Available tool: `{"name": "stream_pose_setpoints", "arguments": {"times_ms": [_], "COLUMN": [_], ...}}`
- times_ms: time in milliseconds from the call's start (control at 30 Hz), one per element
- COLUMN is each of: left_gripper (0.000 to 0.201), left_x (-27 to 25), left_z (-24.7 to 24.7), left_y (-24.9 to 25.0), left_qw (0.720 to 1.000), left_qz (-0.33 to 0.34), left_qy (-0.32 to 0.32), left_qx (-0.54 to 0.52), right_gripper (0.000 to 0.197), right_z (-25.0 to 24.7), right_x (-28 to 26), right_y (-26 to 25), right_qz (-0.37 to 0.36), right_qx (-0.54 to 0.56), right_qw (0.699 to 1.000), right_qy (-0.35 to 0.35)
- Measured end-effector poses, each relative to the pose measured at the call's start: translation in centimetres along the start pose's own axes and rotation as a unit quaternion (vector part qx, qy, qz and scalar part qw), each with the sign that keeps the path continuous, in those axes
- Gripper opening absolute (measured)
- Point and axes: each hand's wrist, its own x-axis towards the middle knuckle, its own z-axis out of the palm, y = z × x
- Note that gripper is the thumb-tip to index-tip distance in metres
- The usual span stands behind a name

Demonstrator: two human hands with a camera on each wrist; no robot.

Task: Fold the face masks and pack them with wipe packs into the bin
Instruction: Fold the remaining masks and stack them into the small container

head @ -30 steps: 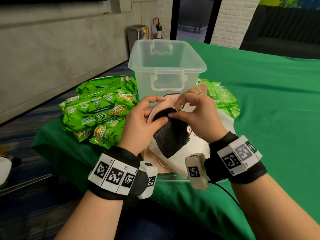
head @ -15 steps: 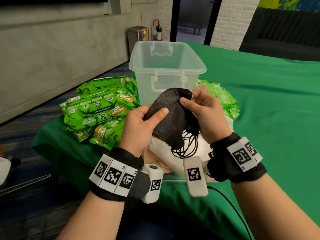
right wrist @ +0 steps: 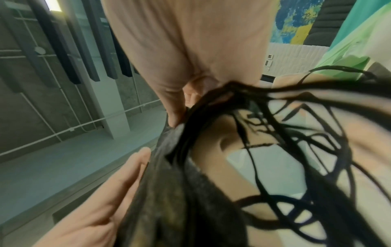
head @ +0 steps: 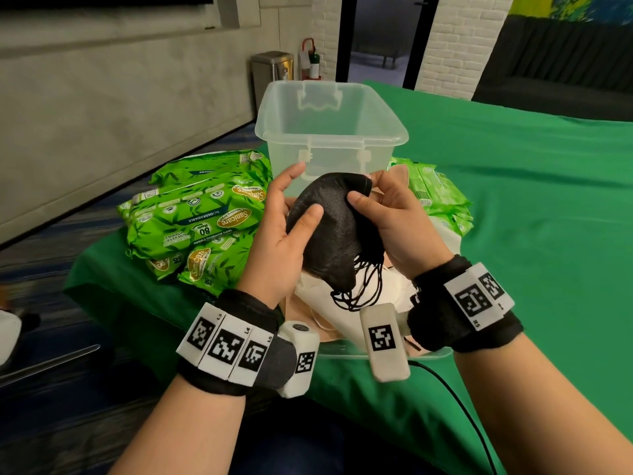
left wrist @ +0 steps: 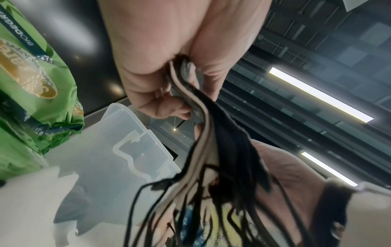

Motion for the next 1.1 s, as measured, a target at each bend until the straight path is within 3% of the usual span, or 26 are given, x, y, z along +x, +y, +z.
{"name": "stream_pose_setpoints", "arguments": {"times_ms": [200,367,567,700,800,867,1000,1100], "left_gripper": [0.029,0.029,0.025,0.027,0.030,0.031,0.031,0.031], "left_x": [0.6,0.9,1.1,0.8,1.0,0.8,0.7,0.8], "left_z": [-0.6,-1.3,-2.2,-1.7,-2.8,-3.3,-3.3,-3.5], "left_y": [-0.2,-0.5,-1.1,-1.3,-1.6,-1.6,-1.5,-1.5], "left_qw": [0.996,0.996,0.994,0.992,0.988,0.987,0.985,0.986], "left_qz": [-0.017,-0.033,-0.026,-0.023,-0.030,-0.029,-0.032,-0.035], "left_qy": [-0.057,-0.002,0.071,0.077,0.099,0.103,0.095,0.085], "left_qx": [0.069,0.084,0.083,0.101,0.112,0.124,0.139,0.141], "right_gripper": [0.020,0.049,0.033,0.033,0.024,0.019,0.063,0.084], "right_z": [-0.2,-1.3,-3.8,-3.1,-3.9,-4.5,-4.8,-4.1], "right_x": [-0.1,-1.4,-2.3,-2.3,-2.0,-1.9,-2.0,-1.5], "right_y": [0.4,0.8,0.6,0.9,1.2,1.5,2.6,3.0], "right_qz": [-0.004,0.053,0.049,0.056,0.072,0.099,0.271,0.298], "right_qx": [-0.085,-0.240,-0.204,-0.232,-0.261,-0.342,-0.500,-0.559], "right_qw": [0.996,0.967,0.978,0.971,0.963,0.935,0.814,0.758], "right_qy": [-0.017,-0.073,0.009,-0.009,0.020,0.007,-0.120,-0.153]}}
